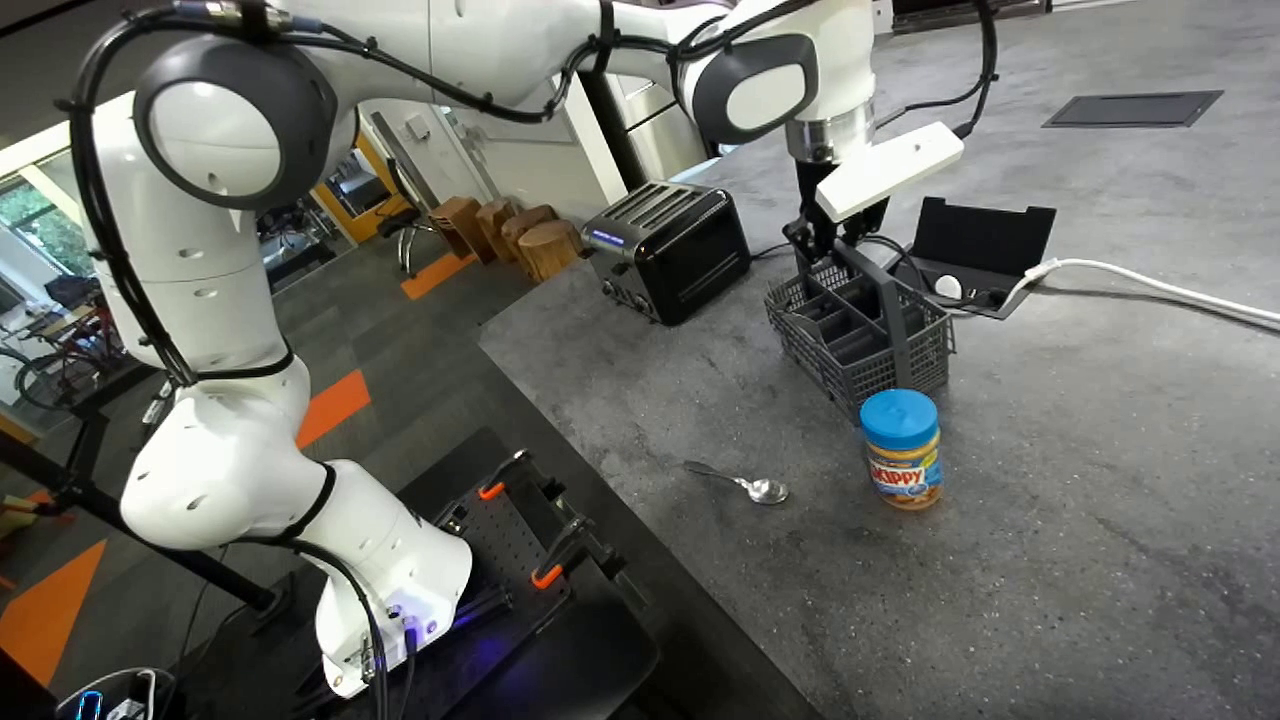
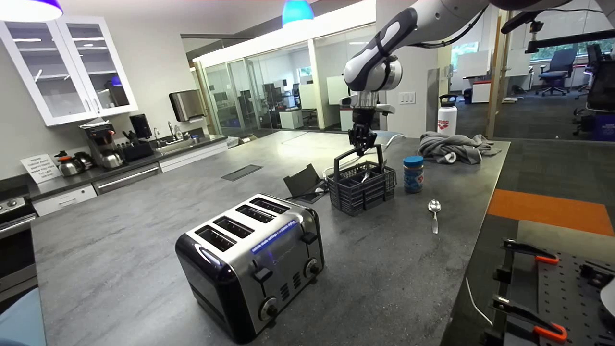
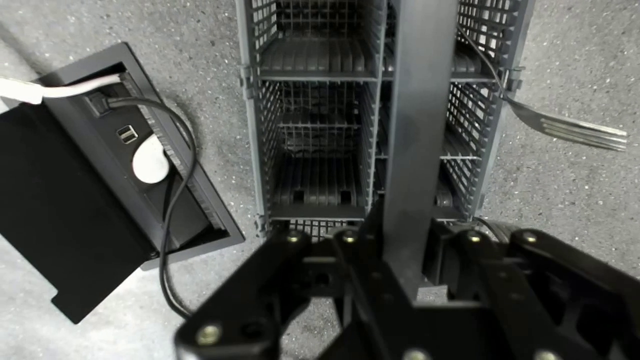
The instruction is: Turn over the cutlery basket
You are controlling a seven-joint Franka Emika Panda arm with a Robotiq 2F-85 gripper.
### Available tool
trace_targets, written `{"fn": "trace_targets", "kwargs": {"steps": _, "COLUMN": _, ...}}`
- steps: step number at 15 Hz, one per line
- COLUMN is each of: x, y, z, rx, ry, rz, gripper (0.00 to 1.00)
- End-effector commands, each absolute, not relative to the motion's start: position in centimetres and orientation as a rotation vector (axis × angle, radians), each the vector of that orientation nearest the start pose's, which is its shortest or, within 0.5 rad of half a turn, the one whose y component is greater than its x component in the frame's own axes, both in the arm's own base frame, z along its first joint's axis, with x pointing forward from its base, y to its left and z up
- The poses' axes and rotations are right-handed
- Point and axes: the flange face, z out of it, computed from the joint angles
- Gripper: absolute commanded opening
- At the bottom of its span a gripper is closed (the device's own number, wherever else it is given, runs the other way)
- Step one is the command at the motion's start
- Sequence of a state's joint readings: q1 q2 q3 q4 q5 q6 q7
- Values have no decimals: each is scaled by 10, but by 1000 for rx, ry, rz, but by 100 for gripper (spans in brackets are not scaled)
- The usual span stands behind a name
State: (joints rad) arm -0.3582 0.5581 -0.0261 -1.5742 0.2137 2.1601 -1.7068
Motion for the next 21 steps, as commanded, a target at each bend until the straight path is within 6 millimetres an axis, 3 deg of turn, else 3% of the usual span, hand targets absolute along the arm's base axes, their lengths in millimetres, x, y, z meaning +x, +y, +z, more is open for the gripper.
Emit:
{"fn": "trace_targets", "kwargs": {"steps": 1, "x": 656, "y": -254, "z": 327, "rx": -2542, "ry": -1735, "rz": -291, "gripper": 36}}
{"fn": "trace_targets", "kwargs": {"steps": 3, "x": 654, "y": -252, "z": 335, "rx": -2546, "ry": -1737, "rz": -304, "gripper": 40}}
{"fn": "trace_targets", "kwargs": {"steps": 6, "x": 649, "y": -249, "z": 357, "rx": -2565, "ry": -1725, "rz": -326, "gripper": 63}}
{"fn": "trace_targets", "kwargs": {"steps": 11, "x": 620, "y": -237, "z": 422, "rx": -2657, "ry": -1609, "rz": -384, "gripper": 99}}
{"fn": "trace_targets", "kwargs": {"steps": 16, "x": 582, "y": -223, "z": 479, "rx": -2722, "ry": -1422, "rz": -410, "gripper": 100}}
{"fn": "trace_targets", "kwargs": {"steps": 21, "x": 557, "y": -215, "z": 496, "rx": -2796, "ry": -1269, "rz": -413, "gripper": 100}}
